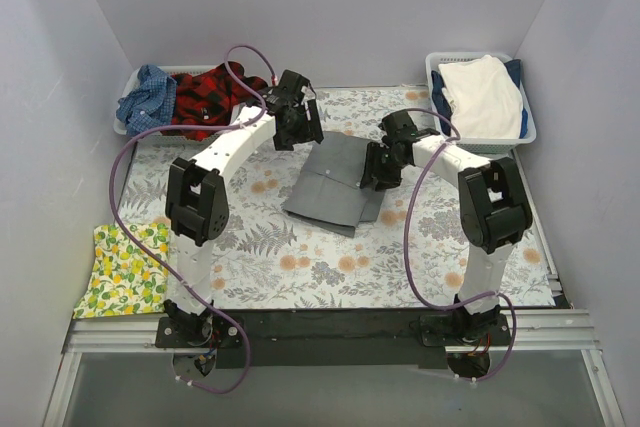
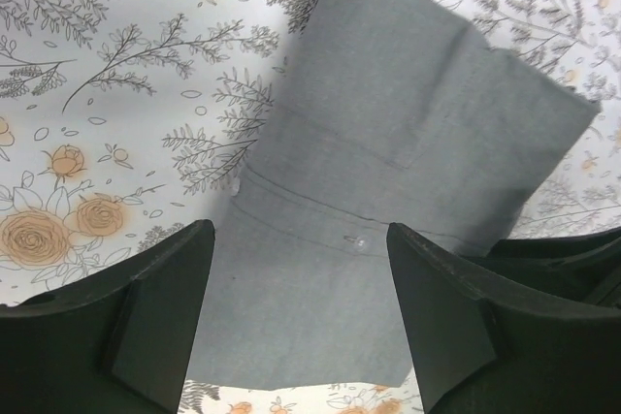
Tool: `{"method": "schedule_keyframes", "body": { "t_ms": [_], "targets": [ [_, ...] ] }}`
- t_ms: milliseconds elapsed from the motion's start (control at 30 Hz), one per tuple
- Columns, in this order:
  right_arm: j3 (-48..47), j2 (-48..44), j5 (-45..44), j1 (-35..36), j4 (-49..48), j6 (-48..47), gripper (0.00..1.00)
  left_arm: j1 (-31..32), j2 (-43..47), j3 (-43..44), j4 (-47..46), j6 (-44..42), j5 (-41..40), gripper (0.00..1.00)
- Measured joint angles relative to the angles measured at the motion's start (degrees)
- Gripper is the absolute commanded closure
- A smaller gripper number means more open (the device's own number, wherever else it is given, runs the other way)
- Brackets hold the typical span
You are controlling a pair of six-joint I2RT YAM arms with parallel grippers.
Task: Fold and stack the long sleeve shirts
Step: Fold the shirt
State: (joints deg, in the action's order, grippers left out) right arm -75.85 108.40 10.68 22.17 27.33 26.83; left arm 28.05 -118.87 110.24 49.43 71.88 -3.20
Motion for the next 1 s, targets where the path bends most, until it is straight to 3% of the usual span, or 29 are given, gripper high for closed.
{"method": "schedule_keyframes", "body": {
  "t_ms": [33,133,167,267,667,1000],
  "targets": [
    [-0.39,0.76,0.0,0.17,0.24,0.02,0.44,-0.15,0.07,-0.5,-0.2,-0.35,-0.04,0.28],
    [-2.05,2.45,0.0,0.72,0.57,-0.2,0.74,-0.28,0.28,-2.32,-0.42,-1.33,0.04,0.28],
    [-2.71,2.78,0.02,0.96,0.79,-0.04,0.88,-0.31,0.28,-2.69,-0.55,-1.64,0.09,0.28],
    [-4.35,3.1,-0.28,2.01,1.09,0.39,0.99,-0.44,0.28,-2.95,-0.59,-2.58,0.31,0.28],
    [-5.84,-1.42,-3.37,3.61,3.89,1.51,0.99,-1.66,0.28,-2.95,-1.92,-5.57,1.97,0.28],
    [2.4,-10.16,-5.84,3.15,6.14,3.19,0.99,-1.57,0.09,-2.97,-6.73,-11.65,6.93,0.29]
  ]
}}
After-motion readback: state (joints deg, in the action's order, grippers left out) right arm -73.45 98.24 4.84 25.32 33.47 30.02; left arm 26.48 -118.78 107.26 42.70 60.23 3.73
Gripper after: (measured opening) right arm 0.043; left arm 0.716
